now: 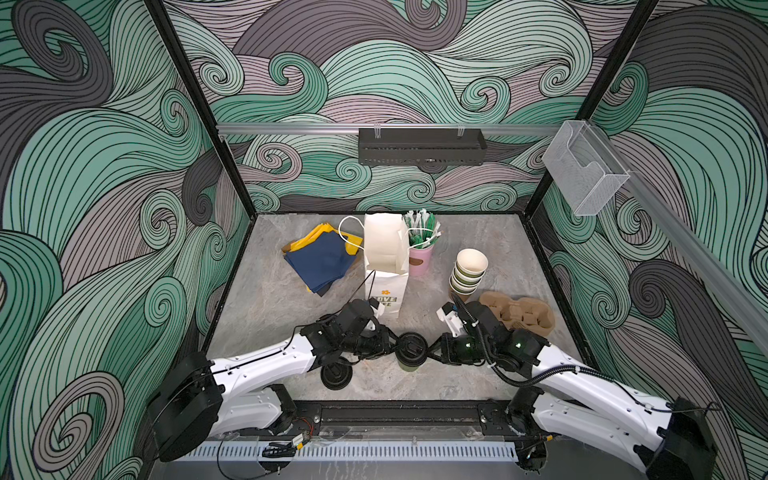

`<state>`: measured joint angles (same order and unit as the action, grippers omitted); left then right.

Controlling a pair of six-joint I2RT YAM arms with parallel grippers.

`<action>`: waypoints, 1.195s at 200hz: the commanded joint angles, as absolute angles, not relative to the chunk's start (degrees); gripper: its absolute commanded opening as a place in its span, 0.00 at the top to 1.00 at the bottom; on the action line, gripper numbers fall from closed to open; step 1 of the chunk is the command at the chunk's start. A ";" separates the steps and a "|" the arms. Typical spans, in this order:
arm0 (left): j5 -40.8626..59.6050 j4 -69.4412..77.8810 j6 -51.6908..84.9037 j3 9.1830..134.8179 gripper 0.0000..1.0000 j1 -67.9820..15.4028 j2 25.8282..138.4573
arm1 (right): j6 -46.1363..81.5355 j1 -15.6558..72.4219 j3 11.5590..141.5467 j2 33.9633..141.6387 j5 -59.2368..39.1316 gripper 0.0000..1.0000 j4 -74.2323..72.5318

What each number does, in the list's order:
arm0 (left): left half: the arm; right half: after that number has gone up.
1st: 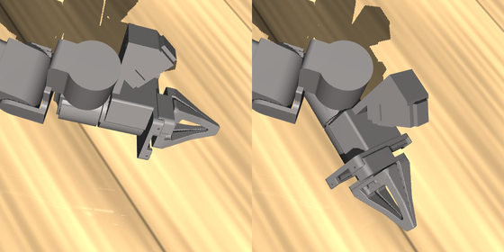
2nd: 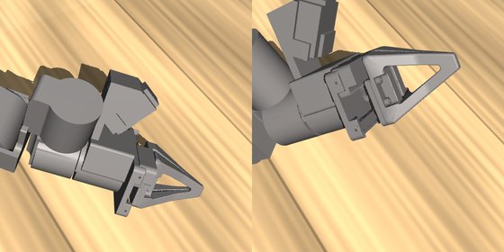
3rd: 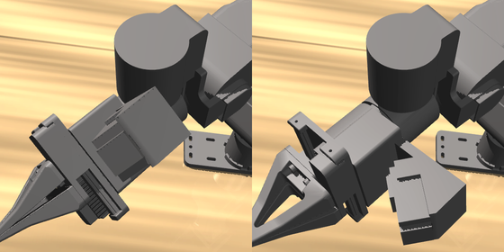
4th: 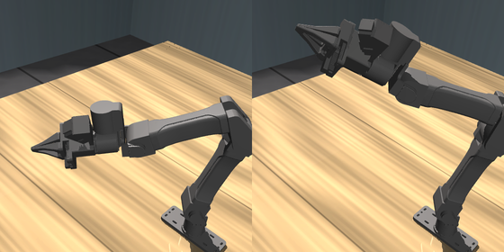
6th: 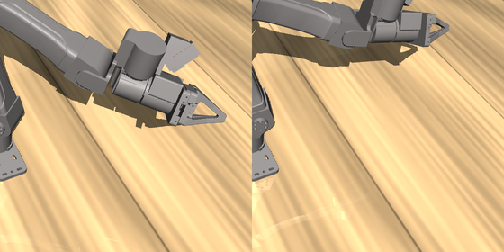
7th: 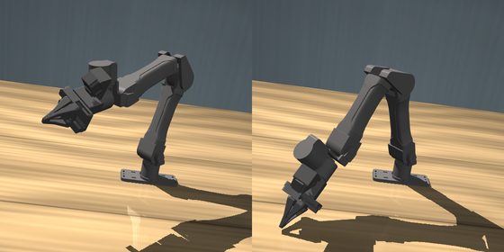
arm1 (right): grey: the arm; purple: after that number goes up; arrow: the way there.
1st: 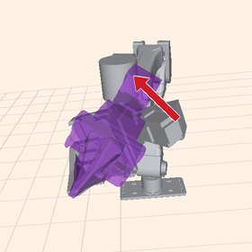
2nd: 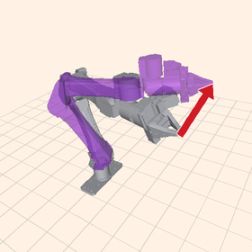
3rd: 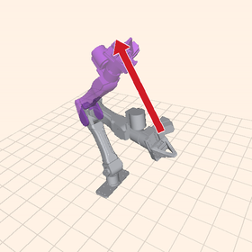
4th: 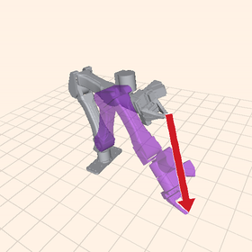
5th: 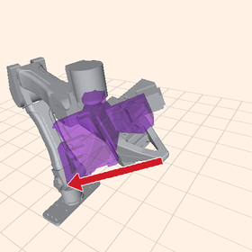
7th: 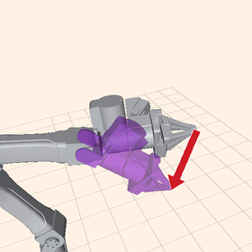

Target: Pack the takeout coffee

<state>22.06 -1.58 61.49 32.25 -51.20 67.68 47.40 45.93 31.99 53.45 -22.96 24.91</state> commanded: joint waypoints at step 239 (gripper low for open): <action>18.72 -12.32 58.55 34.43 0.57 -51.76 68.58 | 44.82 44.00 35.68 51.93 -21.79 0.51 26.99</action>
